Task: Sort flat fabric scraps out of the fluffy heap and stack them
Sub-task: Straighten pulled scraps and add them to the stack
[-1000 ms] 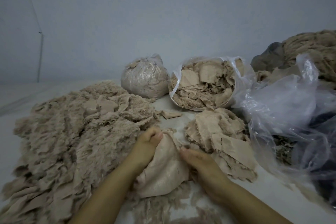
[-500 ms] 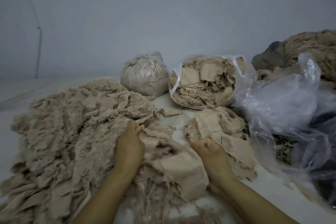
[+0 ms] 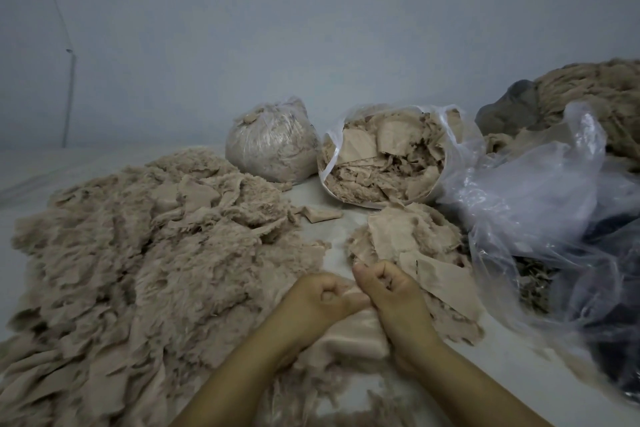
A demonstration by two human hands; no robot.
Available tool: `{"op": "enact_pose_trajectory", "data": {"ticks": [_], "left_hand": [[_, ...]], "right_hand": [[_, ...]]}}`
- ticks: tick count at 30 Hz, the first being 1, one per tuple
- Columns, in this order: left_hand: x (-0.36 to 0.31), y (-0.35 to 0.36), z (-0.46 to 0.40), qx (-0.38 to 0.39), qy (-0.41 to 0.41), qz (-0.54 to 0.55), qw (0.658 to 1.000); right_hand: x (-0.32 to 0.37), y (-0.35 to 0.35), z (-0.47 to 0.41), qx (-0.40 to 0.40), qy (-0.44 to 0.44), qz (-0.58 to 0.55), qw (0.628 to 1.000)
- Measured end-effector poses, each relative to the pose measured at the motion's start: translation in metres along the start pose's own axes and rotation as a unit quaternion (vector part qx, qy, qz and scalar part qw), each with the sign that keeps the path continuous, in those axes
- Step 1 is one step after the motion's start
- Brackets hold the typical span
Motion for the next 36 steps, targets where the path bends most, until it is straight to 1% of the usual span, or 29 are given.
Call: {"op": "enact_pose_trajectory", "data": {"ticks": [1, 3, 4, 5, 6, 8, 9, 10, 12, 15, 17, 18, 20, 21, 22, 24, 25, 28, 29, 31, 32, 33, 34, 36], "left_hand": [[0.003, 0.0, -0.001, 0.011, -0.008, 0.032, 0.999], [0.009, -0.008, -0.002, 0.004, -0.024, 0.07, 0.997], [0.011, -0.015, -0.003, -0.011, -0.03, 0.1, 0.995], [0.014, -0.023, -0.004, -0.023, -0.035, 0.137, 0.99], [0.016, -0.029, -0.005, -0.026, -0.038, 0.174, 0.984], [0.018, -0.035, -0.007, -0.017, -0.029, 0.215, 0.976], [0.018, -0.035, -0.007, -0.006, -0.018, 0.226, 0.974], [0.016, -0.033, -0.007, 0.006, -0.006, 0.234, 0.972], [0.013, -0.027, -0.007, 0.021, 0.007, 0.24, 0.971], [0.017, -0.022, -0.01, 0.03, -0.011, 0.293, 0.956], [0.018, -0.021, -0.01, 0.048, -0.008, 0.301, 0.952], [0.016, -0.016, -0.008, 0.066, -0.005, 0.283, 0.957], [0.016, -0.007, -0.004, 0.061, -0.003, 0.191, 0.98], [0.014, -0.007, -0.004, 0.031, 0.011, 0.153, 0.988], [0.013, -0.009, -0.005, -0.013, 0.021, 0.14, 0.99], [0.01, -0.019, -0.005, -0.086, 0.023, 0.171, 0.981], [0.01, -0.023, -0.005, -0.105, 0.018, 0.192, 0.976], [0.014, -0.031, -0.009, -0.125, -0.013, 0.254, 0.959], [0.016, -0.036, -0.009, -0.122, -0.022, 0.294, 0.948], [0.021, -0.049, -0.008, -0.114, -0.027, 0.405, 0.907], [0.023, -0.059, -0.007, -0.13, -0.014, 0.418, 0.899], [0.021, -0.064, -0.005, -0.143, 0.005, 0.395, 0.908], [0.016, -0.062, -0.003, -0.146, 0.022, 0.348, 0.926], [0.011, -0.048, -0.001, -0.114, 0.04, 0.291, 0.949]], "right_hand": [[-0.001, -0.007, -0.004, -0.021, -0.005, 0.031, 0.999], [-0.005, -0.02, -0.011, -0.058, 0.007, 0.026, 0.998], [-0.007, -0.025, -0.013, -0.061, 0.02, 0.014, 0.998], [-0.009, -0.028, -0.014, -0.042, 0.034, 0.004, 0.999], [-0.012, -0.027, -0.014, 0.004, 0.054, -0.001, 0.999], [-0.014, -0.011, -0.005, 0.14, 0.093, 0.003, 0.986], [-0.014, -0.003, 0.0, 0.192, 0.093, 0.022, 0.977], [-0.013, 0.002, 0.002, 0.215, 0.077, 0.056, 0.972], [-0.012, 0.006, 0.0, 0.196, 0.031, 0.097, 0.975], [-0.009, 0.013, 0.002, 0.166, 0.001, 0.052, 0.985], [-0.006, 0.015, 0.003, 0.149, -0.02, 0.054, 0.987], [-0.005, 0.017, 0.003, 0.146, -0.027, 0.063, 0.987], [-0.008, 0.017, 0.002, 0.133, -0.026, 0.095, 0.986], [-0.011, 0.015, 0.001, 0.122, -0.024, 0.119, 0.985], [-0.014, 0.013, 0.0, 0.11, -0.019, 0.145, 0.983], [-0.015, 0.009, -0.002, 0.088, -0.013, 0.17, 0.981], [-0.015, 0.008, -0.002, 0.079, -0.014, 0.17, 0.982], [-0.012, 0.005, -0.002, 0.054, -0.016, 0.147, 0.988], [-0.012, 0.002, -0.001, 0.043, -0.012, 0.137, 0.99], [-0.01, -0.001, 0.001, 0.048, -0.001, 0.137, 0.989], [-0.007, 0.0, 0.002, 0.063, 0.004, 0.146, 0.987], [-0.005, 0.002, 0.003, 0.083, 0.002, 0.158, 0.984], [-0.002, 0.005, 0.003, 0.103, 0.0, 0.174, 0.979], [-0.001, 0.015, 0.006, 0.143, 0.014, 0.17, 0.975]]}}
Point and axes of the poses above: each hand's wrist, its own z-axis away from the middle knuckle, its own y-axis out of the palm, x = y × z, the point moved 7 cm from there along -z, towards the middle knuckle, and after that the axes turned 15 degrees about -y, right-handed, at the moved point
